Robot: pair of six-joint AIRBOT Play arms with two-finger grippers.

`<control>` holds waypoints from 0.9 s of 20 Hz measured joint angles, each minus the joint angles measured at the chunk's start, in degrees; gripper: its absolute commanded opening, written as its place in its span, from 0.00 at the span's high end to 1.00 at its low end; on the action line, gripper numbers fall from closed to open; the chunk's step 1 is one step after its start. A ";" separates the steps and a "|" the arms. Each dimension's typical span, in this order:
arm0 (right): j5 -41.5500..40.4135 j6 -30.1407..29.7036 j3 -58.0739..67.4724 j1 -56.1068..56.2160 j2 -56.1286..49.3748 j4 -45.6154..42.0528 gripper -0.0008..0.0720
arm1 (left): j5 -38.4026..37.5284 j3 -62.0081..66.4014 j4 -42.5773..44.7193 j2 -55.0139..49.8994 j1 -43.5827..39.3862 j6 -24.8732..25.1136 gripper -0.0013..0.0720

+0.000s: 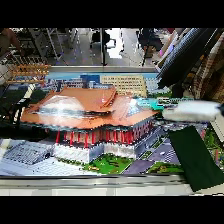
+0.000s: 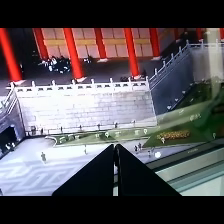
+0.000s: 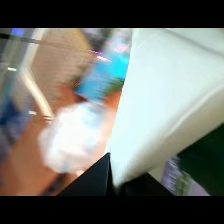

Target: Fold the clothes and pants, and hang the long-sleeved shirts on hangers.

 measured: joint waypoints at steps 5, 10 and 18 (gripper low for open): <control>9.20 -2.32 -13.97 -8.63 2.38 -10.03 0.96 | 0.59 0.00 0.04 0.00 0.00 0.17 0.97; 11.69 -4.55 -24.70 -12.94 2.86 -25.62 0.96 | 2.25 0.00 0.04 0.00 0.00 0.20 0.97; 7.69 -8.98 -24.65 -13.86 2.91 -36.52 0.03 | 3.50 0.15 0.07 0.00 0.00 0.20 0.97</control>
